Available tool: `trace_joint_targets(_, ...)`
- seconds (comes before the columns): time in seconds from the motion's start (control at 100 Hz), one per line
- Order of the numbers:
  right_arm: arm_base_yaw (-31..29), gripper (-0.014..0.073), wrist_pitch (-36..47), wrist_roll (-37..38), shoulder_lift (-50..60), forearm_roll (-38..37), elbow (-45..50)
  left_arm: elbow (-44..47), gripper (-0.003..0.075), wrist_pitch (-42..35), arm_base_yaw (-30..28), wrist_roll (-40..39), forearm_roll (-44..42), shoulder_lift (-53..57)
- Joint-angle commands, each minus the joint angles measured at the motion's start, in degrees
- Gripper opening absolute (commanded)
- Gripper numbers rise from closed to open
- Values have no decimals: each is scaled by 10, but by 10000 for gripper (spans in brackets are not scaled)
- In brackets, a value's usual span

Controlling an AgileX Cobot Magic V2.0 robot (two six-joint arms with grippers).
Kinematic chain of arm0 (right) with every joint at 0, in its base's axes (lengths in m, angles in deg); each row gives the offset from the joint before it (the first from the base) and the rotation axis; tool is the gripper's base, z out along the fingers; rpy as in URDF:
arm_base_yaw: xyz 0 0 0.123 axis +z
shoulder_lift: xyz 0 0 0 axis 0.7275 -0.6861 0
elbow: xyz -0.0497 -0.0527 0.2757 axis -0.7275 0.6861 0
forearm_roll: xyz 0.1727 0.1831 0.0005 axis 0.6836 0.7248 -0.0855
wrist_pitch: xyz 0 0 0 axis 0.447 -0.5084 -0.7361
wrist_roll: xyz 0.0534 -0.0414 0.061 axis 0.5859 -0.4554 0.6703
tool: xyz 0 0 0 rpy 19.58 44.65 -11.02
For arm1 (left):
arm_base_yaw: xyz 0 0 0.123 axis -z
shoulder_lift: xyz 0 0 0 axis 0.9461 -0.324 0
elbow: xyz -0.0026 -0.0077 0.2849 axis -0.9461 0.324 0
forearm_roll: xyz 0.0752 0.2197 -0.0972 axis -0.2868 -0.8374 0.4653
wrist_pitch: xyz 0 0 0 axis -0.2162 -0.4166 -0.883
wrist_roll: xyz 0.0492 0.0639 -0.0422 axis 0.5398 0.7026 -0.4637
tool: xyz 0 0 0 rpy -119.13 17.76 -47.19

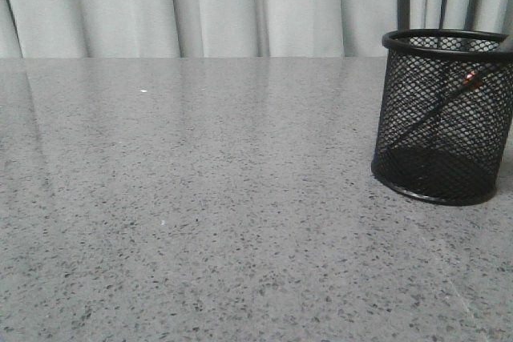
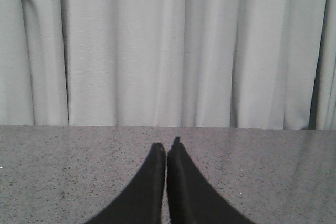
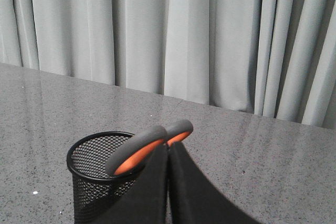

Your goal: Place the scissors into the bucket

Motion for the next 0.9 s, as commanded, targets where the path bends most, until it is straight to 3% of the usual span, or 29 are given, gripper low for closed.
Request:
trace_joint_targets(0.0, 0, -44, 51, -4, 6, -6, -14, -16, -21, -45, -1, -6, 5, -6)
trace_joint_targets(0.51, 0, -44, 51, -4, 6, -6, -14, -3, -21, -47, -3, -5, 2, -6)
trace_joint_targets(0.62, 0, -44, 51, -4, 6, -6, -14, 31, -21, -49, -5, -4, -96, -6)
trace_joint_targets(0.89, 0, -44, 51, -4, 6, -6, -14, 144, -21, -55, -22, -4, -83, 27)
